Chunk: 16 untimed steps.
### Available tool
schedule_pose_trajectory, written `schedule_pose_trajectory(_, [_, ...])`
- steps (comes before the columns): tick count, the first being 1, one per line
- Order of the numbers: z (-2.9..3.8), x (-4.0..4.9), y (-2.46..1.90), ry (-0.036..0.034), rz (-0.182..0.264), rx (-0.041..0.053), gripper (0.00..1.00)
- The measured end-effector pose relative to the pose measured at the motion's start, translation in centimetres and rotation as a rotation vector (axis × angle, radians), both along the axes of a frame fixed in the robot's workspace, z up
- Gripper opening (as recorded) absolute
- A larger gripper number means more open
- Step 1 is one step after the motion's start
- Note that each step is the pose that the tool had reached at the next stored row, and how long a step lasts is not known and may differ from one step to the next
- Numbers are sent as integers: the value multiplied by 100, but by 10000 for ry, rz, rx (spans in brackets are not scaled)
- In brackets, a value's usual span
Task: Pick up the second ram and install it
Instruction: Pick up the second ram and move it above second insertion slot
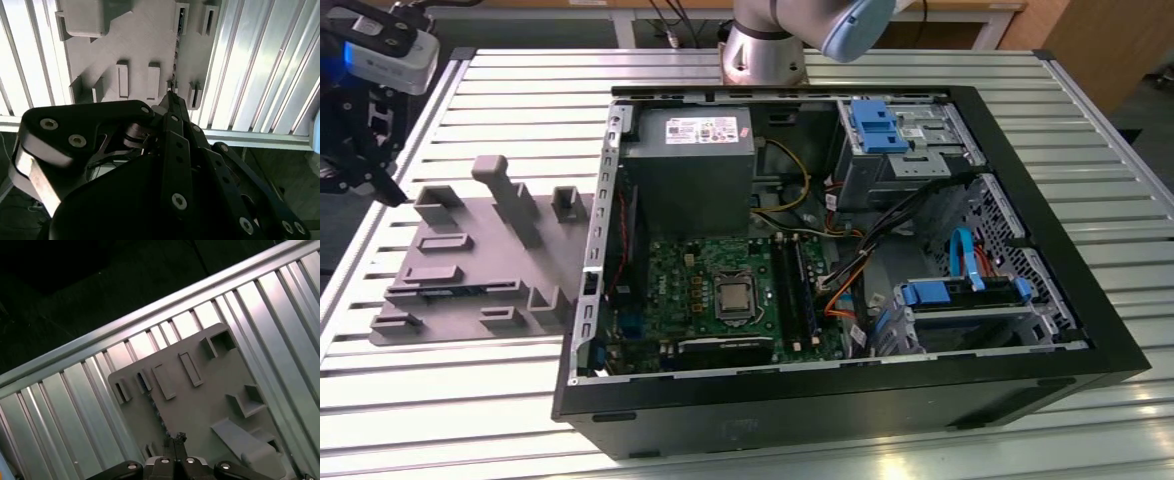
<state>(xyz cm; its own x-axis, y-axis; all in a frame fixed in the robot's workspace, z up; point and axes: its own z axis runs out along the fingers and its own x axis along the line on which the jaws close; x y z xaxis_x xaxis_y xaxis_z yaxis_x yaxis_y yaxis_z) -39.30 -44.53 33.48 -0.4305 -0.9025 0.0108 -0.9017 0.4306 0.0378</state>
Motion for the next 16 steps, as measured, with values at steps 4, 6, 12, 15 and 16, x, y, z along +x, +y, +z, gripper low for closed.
schedule_pose_trajectory(4, [-5,0,-2,-7,546,0,11])
schedule_pose_trajectory(6, [-6,-1,-2,-22,744,0,11])
schedule_pose_trajectory(12, [-6,-4,-3,-37,780,0,11])
schedule_pose_trajectory(15, [-6,-4,-2,-38,780,0,11])
schedule_pose_trajectory(16, [-6,-4,-3,-37,780,0,11])
